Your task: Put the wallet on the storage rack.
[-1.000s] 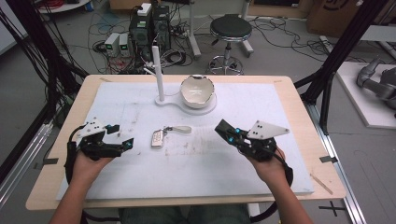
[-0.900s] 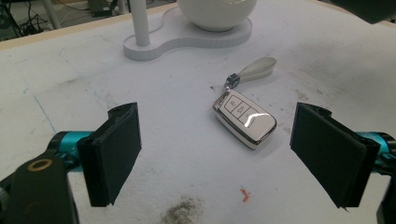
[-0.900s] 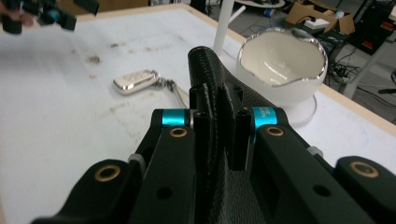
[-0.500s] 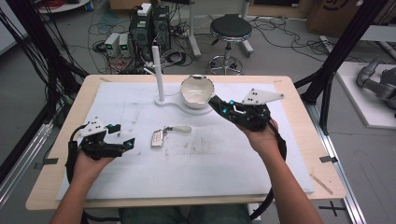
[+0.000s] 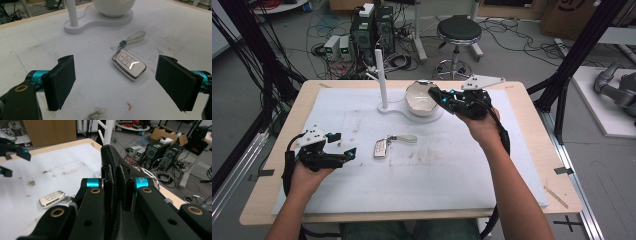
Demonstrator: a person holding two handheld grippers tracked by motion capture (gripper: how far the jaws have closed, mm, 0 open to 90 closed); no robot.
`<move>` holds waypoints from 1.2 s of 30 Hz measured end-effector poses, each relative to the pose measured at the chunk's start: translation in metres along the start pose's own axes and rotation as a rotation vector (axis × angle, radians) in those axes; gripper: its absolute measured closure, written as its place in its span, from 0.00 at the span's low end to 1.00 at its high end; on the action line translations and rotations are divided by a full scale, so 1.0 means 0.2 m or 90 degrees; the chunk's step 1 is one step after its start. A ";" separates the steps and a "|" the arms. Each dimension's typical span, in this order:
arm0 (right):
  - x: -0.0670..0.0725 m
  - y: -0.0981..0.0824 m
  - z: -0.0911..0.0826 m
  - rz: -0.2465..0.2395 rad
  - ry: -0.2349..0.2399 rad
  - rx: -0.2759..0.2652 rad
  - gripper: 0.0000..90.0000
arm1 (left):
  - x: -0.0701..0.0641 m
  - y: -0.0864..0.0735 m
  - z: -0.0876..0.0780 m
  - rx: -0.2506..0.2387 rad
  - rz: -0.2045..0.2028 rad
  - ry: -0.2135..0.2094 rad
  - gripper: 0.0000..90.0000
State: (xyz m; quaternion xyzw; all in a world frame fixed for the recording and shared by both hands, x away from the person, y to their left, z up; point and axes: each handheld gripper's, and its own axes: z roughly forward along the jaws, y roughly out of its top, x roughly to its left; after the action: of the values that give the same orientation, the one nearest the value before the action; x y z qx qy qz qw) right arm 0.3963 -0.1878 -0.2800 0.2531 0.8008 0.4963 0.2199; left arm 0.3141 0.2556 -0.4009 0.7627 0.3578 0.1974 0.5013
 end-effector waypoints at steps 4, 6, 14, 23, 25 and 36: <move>-0.03 0.04 0.06 0.002 0.000 -0.005 0.94 | 0.00 0.00 0.00 0.000 -0.001 0.001 0.18; -0.05 0.06 0.09 0.010 0.002 -0.003 0.94 | 0.00 0.00 0.01 -0.002 -0.005 0.000 0.18; -0.08 0.06 0.21 0.019 0.007 -0.002 0.94 | 0.00 -0.01 0.02 0.005 0.002 -0.001 0.18; -0.08 0.09 0.34 0.026 0.021 -0.007 0.94 | 0.00 -0.01 0.01 0.002 0.001 -0.002 0.18; -0.07 0.09 0.37 0.027 0.023 -0.007 0.94 | 0.01 -0.01 0.01 0.002 -0.001 -0.002 0.18; -0.08 0.09 0.47 0.030 0.027 0.009 0.94 | 0.02 -0.01 0.00 0.001 -0.003 -0.001 0.18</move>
State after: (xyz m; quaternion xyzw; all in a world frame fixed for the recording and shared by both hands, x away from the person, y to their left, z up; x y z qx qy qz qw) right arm 0.4678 -0.1271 -0.3005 0.2626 0.8027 0.5007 0.1897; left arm 0.3157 0.2583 -0.4038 0.7623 0.3594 0.1954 0.5015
